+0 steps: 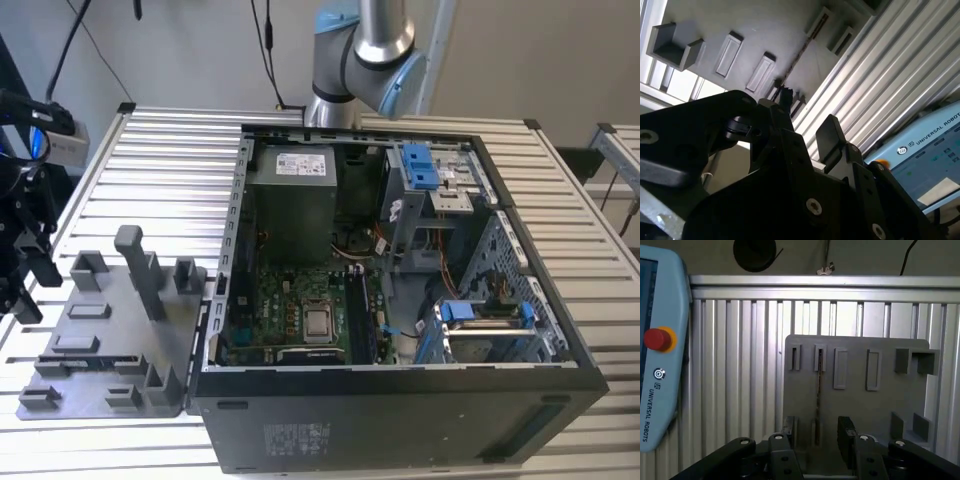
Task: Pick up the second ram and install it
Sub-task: 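Pick up the second ram and move it above second insertion slot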
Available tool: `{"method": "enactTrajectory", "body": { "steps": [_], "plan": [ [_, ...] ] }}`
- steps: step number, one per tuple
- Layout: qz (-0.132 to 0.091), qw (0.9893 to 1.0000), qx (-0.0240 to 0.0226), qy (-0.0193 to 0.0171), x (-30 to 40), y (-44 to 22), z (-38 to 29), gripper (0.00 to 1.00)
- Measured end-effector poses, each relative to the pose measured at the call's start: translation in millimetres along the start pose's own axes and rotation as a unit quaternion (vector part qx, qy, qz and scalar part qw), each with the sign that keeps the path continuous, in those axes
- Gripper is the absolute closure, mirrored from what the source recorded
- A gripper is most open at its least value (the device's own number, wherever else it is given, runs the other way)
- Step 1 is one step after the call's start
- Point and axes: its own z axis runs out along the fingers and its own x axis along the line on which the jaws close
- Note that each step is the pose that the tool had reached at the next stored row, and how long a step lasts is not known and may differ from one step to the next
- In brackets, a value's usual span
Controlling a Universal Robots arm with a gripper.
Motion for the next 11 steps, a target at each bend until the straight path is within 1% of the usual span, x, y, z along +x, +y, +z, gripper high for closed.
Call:
{"method": "enactTrajectory", "body": {
  "steps": [2, 3, 9, 11],
  "plan": [
    [0.000, 1.0000, 0.0002, -0.0026, 0.2, 0.0, 0.7, 0.52],
    [0.000, 1.0000, 0.0002, -0.0031, 0.1, 0.0, 2.0, 0.52],
    [-0.001, 1.0000, 0.0001, -0.0034, -0.5, 0.3, 12.8, 0.52],
    [-0.001, 1.0000, 0.0001, -0.0034, -0.6, 0.3, 13.8, 0.52]
  ]
}}
